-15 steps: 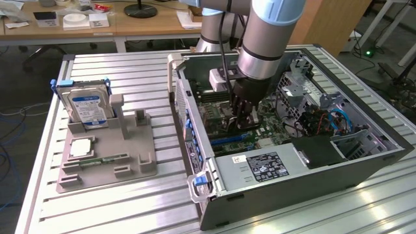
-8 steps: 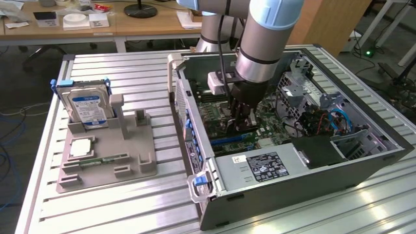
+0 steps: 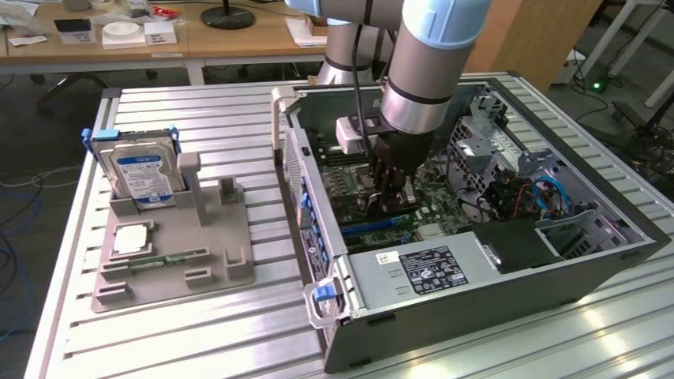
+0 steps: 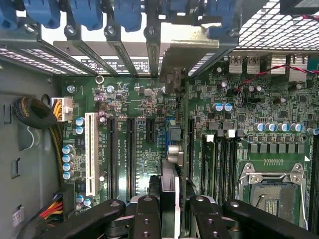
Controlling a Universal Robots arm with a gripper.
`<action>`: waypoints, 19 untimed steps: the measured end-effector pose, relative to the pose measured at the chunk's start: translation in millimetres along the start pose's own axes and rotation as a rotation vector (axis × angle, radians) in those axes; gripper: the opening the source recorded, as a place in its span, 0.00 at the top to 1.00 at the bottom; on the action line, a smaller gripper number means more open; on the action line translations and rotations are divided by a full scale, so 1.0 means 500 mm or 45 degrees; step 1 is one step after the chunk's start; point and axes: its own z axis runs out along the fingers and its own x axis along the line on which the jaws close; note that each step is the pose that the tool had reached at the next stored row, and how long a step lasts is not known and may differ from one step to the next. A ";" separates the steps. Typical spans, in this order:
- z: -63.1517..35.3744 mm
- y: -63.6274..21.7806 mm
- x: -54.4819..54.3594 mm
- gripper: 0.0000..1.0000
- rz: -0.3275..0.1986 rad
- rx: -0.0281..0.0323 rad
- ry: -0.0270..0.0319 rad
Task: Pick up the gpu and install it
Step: 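Insert the gpu into the slot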
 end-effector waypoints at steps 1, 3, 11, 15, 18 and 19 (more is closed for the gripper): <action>0.000 0.000 0.000 0.73 0.000 0.0001 0.0000; 0.000 0.000 0.000 0.73 0.000 0.0007 0.0002; 0.000 0.000 0.006 0.73 0.000 0.0010 0.0000; 0.000 0.000 0.009 0.73 0.000 0.0010 0.0000; 0.000 0.002 0.010 0.73 0.000 0.0011 -0.0001; 0.001 0.004 0.010 0.73 0.000 0.0011 0.0001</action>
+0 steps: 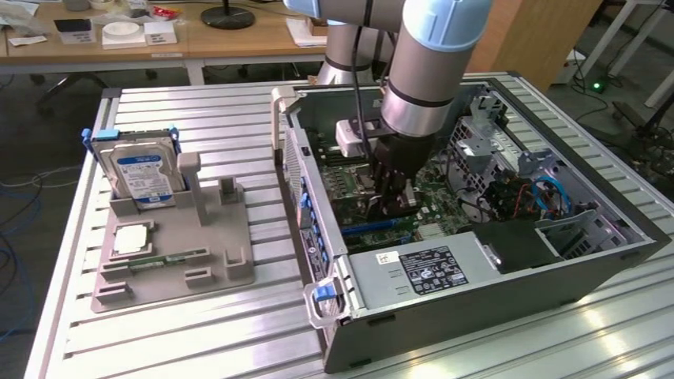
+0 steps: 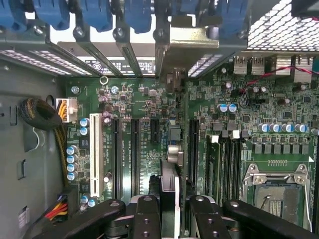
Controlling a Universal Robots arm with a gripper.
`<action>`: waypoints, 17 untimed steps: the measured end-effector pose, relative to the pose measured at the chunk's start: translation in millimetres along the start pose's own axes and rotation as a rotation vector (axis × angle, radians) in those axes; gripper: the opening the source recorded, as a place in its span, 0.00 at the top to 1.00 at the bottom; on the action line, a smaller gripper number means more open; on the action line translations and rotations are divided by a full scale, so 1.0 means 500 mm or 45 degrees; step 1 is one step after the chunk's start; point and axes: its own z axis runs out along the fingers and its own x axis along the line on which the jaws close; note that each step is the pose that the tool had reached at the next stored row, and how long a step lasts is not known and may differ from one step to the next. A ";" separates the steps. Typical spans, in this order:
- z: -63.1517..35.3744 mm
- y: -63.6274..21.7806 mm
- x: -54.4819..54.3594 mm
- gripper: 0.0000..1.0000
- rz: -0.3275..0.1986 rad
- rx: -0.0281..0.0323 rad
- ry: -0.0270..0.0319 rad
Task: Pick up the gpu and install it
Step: 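Insert the gpu into the slot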
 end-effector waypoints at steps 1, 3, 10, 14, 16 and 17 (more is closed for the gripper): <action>0.000 0.002 0.000 0.73 0.000 0.0000 -0.0001; 0.001 0.006 0.000 0.73 0.000 0.0000 -0.0003; 0.005 0.009 0.000 0.73 0.000 -0.0001 -0.0001; 0.009 0.010 0.000 0.73 0.000 -0.0001 0.0000; 0.011 0.010 0.000 0.73 0.000 -0.0001 0.0000; 0.011 0.010 0.000 0.73 0.000 -0.0001 0.0000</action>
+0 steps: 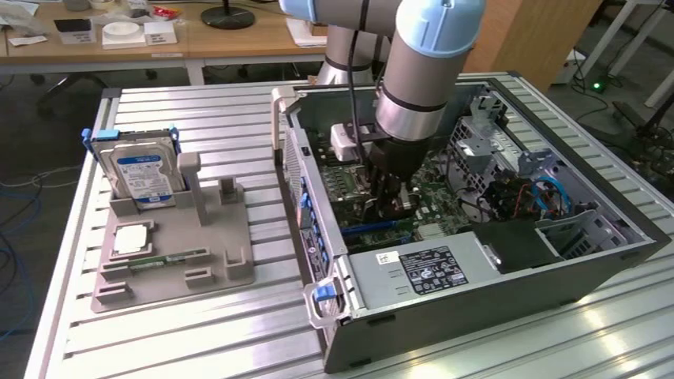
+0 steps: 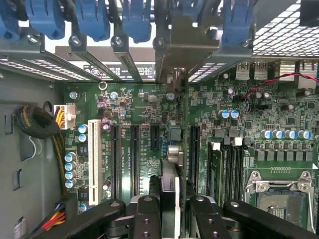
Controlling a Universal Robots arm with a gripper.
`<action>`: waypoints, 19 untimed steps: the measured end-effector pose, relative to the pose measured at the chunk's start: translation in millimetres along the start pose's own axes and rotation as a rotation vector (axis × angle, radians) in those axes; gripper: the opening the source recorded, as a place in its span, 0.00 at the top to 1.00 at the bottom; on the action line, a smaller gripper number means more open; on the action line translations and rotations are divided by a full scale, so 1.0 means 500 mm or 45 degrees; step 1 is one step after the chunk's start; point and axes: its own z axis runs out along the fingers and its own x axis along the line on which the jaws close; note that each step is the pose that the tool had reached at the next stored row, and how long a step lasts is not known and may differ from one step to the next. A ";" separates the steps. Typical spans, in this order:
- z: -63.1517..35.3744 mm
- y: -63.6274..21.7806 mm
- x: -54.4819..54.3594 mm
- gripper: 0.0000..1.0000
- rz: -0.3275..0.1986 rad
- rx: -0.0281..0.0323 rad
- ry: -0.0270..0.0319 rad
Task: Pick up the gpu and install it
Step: 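Insert the gpu into the slot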
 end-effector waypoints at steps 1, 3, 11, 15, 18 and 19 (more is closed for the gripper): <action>0.001 0.000 0.000 0.73 0.000 0.0000 0.0000; 0.003 0.000 0.000 0.73 0.000 0.0000 0.0000; 0.007 0.000 0.000 0.73 0.000 -0.0002 0.0002; 0.009 0.000 0.000 0.73 0.000 -0.0002 0.0001; 0.010 0.001 0.000 0.73 0.000 -0.0054 -0.0009; 0.010 0.000 0.000 0.73 0.000 -0.0090 -0.0019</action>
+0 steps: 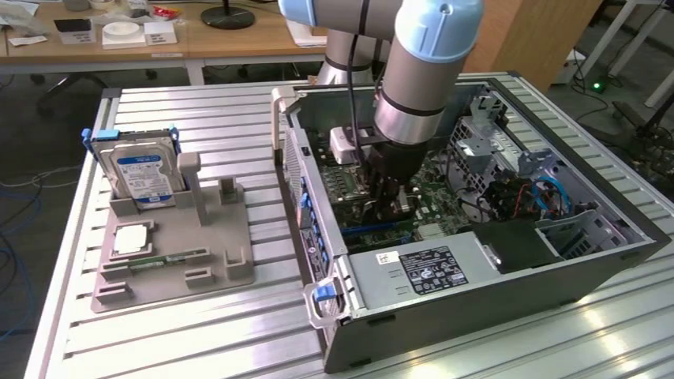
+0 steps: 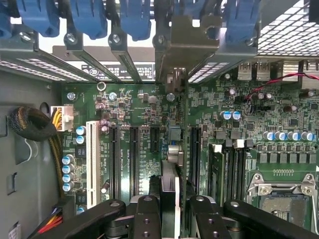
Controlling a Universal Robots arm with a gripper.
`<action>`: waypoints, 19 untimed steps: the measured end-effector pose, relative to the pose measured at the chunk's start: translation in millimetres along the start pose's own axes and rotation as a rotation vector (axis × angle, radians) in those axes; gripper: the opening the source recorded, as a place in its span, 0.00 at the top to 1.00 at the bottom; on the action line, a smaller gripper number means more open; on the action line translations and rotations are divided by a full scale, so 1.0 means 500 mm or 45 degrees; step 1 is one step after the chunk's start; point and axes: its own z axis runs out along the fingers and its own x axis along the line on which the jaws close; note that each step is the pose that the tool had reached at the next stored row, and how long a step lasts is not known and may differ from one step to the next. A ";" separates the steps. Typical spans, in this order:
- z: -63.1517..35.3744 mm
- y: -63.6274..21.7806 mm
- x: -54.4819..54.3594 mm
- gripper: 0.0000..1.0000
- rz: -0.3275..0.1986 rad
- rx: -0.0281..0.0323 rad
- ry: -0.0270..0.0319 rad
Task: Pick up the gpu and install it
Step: 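Insert the gpu into the slot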
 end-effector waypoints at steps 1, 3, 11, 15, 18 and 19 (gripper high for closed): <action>0.000 0.000 0.000 0.73 0.000 -0.0016 -0.0003; 0.000 0.000 0.000 0.73 0.000 -0.0017 -0.0003; 0.002 0.000 0.000 0.73 0.000 -0.0016 -0.0007; 0.005 0.000 0.000 0.73 0.000 -0.0018 -0.0002; 0.007 0.000 0.000 0.73 0.000 -0.0019 0.0002; 0.007 0.000 0.000 0.73 0.000 -0.0019 0.0002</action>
